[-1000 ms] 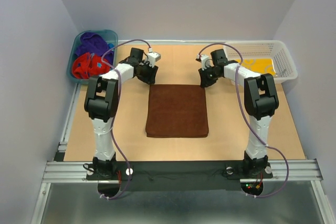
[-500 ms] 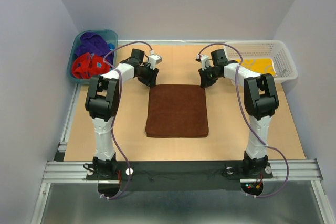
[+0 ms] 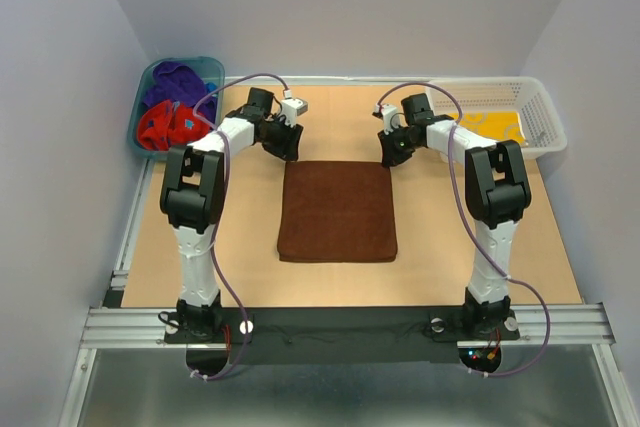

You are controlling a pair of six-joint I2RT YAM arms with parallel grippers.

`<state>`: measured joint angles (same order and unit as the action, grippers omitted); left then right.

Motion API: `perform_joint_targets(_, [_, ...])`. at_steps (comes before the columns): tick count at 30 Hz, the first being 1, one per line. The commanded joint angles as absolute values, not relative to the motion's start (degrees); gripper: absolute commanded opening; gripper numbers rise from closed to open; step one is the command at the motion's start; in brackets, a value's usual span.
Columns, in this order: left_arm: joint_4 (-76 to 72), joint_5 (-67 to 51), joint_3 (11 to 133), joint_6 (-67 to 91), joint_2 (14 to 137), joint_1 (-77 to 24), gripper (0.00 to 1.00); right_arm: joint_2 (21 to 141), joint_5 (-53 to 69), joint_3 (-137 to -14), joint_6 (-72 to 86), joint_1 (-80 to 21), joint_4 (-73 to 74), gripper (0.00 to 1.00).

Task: Fold and stack the towels
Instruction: Fold the towel

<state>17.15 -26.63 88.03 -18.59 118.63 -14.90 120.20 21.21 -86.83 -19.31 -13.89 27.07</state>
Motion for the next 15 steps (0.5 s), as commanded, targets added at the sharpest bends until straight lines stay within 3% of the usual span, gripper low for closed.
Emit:
perform_joint_targets(1, [19.6, -28.13, 89.56, -19.86, 117.15, -14.76, 0.55, 121.9, 18.9, -87.01, -20.21, -13.97, 31.38, 0.1])
perform_joint_targets(15, [22.33, -23.91, 91.05, -20.22, 120.32, -16.0, 0.52, 121.73, 18.9, -86.75, -20.13, -14.06, 31.46, 0.1])
